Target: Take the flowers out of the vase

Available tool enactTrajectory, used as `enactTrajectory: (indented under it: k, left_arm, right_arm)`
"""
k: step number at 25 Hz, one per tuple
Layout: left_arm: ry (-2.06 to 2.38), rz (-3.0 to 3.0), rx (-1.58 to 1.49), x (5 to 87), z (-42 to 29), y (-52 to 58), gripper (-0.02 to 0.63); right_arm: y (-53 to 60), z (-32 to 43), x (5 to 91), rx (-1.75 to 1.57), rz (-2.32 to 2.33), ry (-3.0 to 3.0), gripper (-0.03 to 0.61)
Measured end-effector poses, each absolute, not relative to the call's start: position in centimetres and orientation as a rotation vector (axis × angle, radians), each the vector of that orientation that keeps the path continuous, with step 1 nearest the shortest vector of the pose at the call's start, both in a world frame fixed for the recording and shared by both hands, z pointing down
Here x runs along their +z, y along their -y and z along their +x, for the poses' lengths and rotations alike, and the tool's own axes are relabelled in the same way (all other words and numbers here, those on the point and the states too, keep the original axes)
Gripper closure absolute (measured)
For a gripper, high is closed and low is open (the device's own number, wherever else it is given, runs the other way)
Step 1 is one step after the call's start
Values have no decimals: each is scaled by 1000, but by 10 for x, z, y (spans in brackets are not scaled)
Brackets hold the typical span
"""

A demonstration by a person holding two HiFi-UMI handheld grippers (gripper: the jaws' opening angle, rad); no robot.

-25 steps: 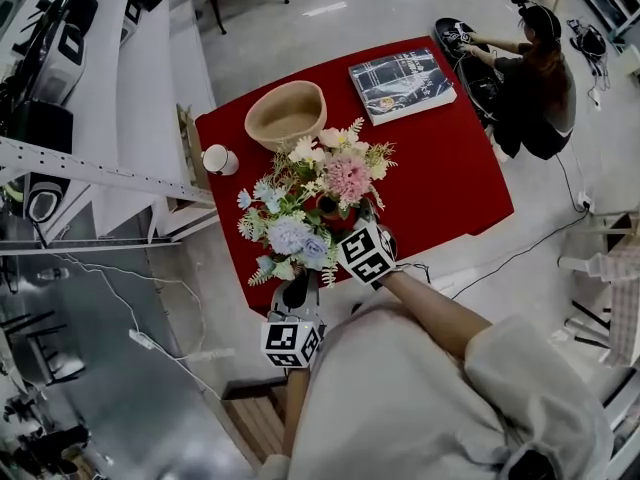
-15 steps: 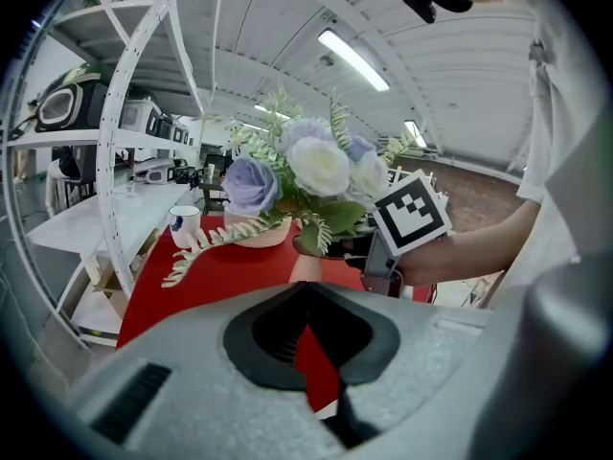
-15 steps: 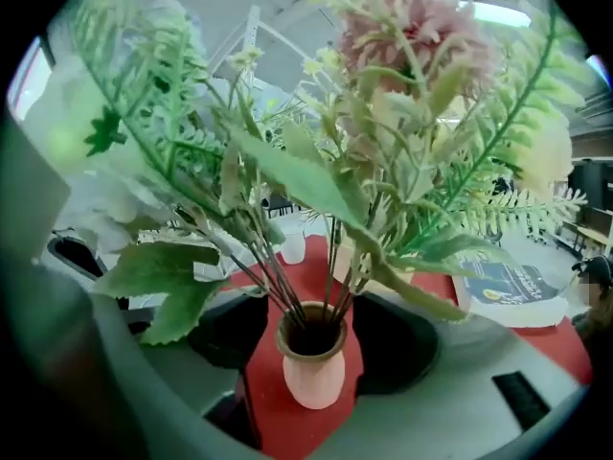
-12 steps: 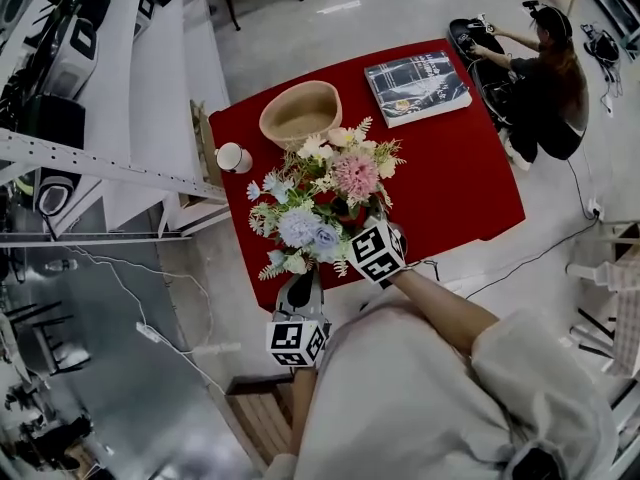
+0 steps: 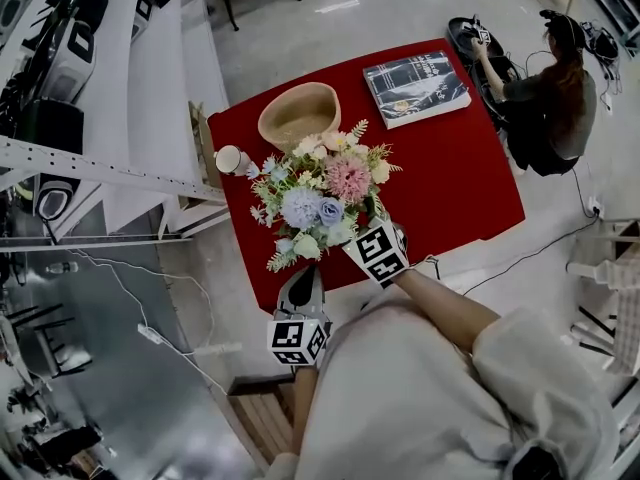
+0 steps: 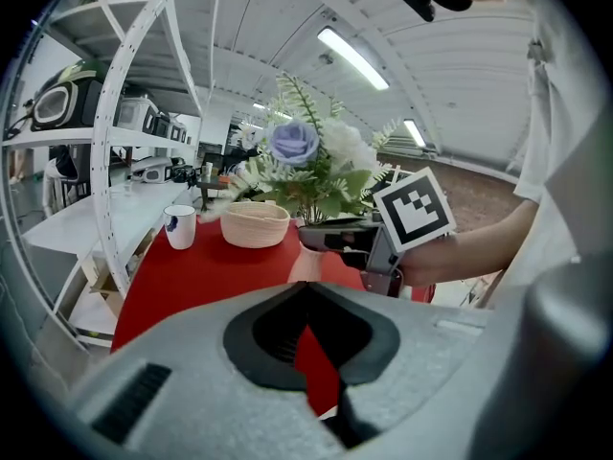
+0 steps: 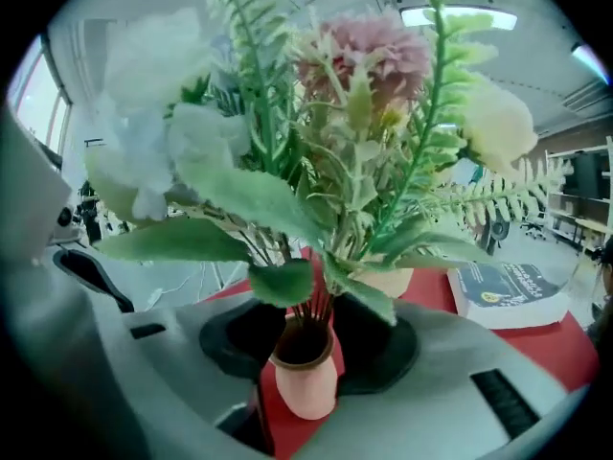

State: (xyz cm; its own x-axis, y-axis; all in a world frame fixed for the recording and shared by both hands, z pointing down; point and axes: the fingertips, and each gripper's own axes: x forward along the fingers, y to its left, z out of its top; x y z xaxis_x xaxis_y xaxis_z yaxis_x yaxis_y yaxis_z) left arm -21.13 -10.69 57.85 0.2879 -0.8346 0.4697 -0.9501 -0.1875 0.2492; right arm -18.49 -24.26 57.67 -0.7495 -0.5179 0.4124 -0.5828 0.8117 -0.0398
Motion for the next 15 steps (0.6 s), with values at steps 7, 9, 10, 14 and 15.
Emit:
enactTrajectory:
  k: [7, 9, 10, 14, 15]
  left_arm:
    - [1603, 2067, 311, 580, -211, 104, 604]
    - [1609, 2066, 306, 579, -214, 104, 604]
    - [1610, 2066, 304, 579, -215, 104, 604]
    - [1596, 2079, 297, 579, -211, 105, 604]
    - [1594, 2084, 297, 578, -210, 105, 604]
  right_arm:
    - [244, -182, 578, 334, 859, 2636, 506]
    - [244, -183, 577, 352, 859, 2640, 517]
    - [243, -184, 577, 357, 858, 2640, 520]
    - [244, -181, 576, 361, 866, 2644, 527]
    - [245, -181, 575, 357, 872, 2648, 528]
